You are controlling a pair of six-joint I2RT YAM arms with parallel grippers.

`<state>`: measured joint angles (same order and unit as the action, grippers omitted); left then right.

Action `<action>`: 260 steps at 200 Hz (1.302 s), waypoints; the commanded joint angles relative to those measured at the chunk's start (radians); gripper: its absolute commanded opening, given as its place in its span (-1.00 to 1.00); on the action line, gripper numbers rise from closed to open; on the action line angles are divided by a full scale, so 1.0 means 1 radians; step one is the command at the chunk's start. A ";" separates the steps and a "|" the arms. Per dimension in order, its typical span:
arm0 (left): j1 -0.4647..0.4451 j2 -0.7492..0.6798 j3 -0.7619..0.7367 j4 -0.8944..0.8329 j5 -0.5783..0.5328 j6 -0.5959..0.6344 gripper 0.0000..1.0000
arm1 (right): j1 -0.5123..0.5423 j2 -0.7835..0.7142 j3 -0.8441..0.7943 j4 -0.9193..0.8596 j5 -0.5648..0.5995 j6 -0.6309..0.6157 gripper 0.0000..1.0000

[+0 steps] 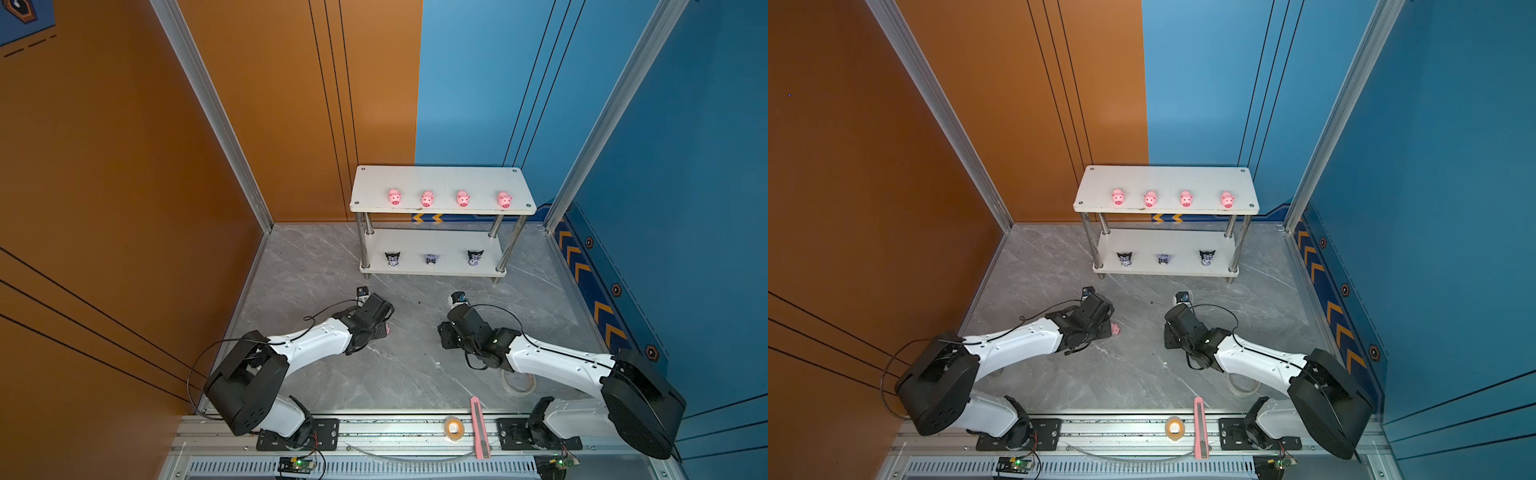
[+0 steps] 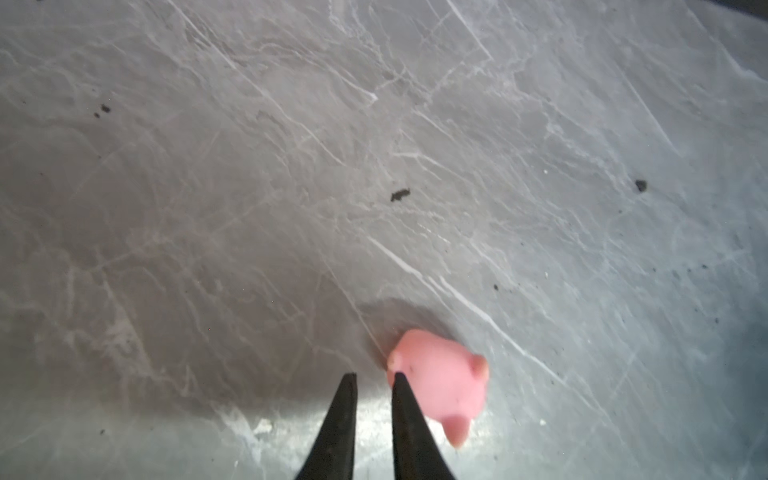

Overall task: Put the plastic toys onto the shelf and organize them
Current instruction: 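Lower the open left gripper over the pink pig on the floor, then close the left gripper on the pink pig on the floor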

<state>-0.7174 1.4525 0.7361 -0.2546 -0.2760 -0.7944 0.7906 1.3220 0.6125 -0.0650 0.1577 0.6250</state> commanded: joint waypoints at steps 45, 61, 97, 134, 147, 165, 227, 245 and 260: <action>-0.054 0.044 -0.044 -0.014 -0.020 -0.073 -0.61 | -0.002 -0.062 -0.029 0.015 0.029 -0.002 -0.20; -0.053 0.083 -0.024 -0.005 -0.016 -0.065 -0.61 | -0.004 -0.067 -0.033 -0.002 0.035 -0.011 -0.20; -0.037 0.171 0.060 -0.007 -0.028 -0.013 -0.61 | -0.013 -0.077 -0.045 -0.007 0.043 -0.013 -0.20; 0.019 0.229 0.127 -0.012 -0.019 0.028 -0.58 | -0.019 -0.081 -0.038 -0.002 0.040 -0.012 -0.19; 0.029 0.230 0.136 -0.018 -0.020 0.037 -0.54 | -0.022 -0.082 -0.033 -0.005 0.042 -0.014 -0.19; 0.039 0.215 0.137 -0.033 -0.023 0.047 -0.50 | -0.028 -0.088 -0.028 -0.013 0.041 -0.018 -0.19; 0.027 0.073 0.059 -0.066 -0.026 -0.003 -0.24 | -0.060 -0.107 -0.027 -0.021 0.043 -0.028 -0.16; -0.013 0.042 0.059 -0.064 -0.030 -0.025 -0.07 | -0.068 -0.104 -0.026 -0.019 0.036 -0.031 -0.15; -0.043 0.038 0.076 -0.063 -0.033 -0.041 0.11 | -0.072 -0.102 -0.025 -0.014 0.030 -0.033 -0.15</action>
<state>-0.7139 1.5093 0.8051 -0.2928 -0.2989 -0.8024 0.7277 1.2312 0.5785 -0.0605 0.1703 0.6167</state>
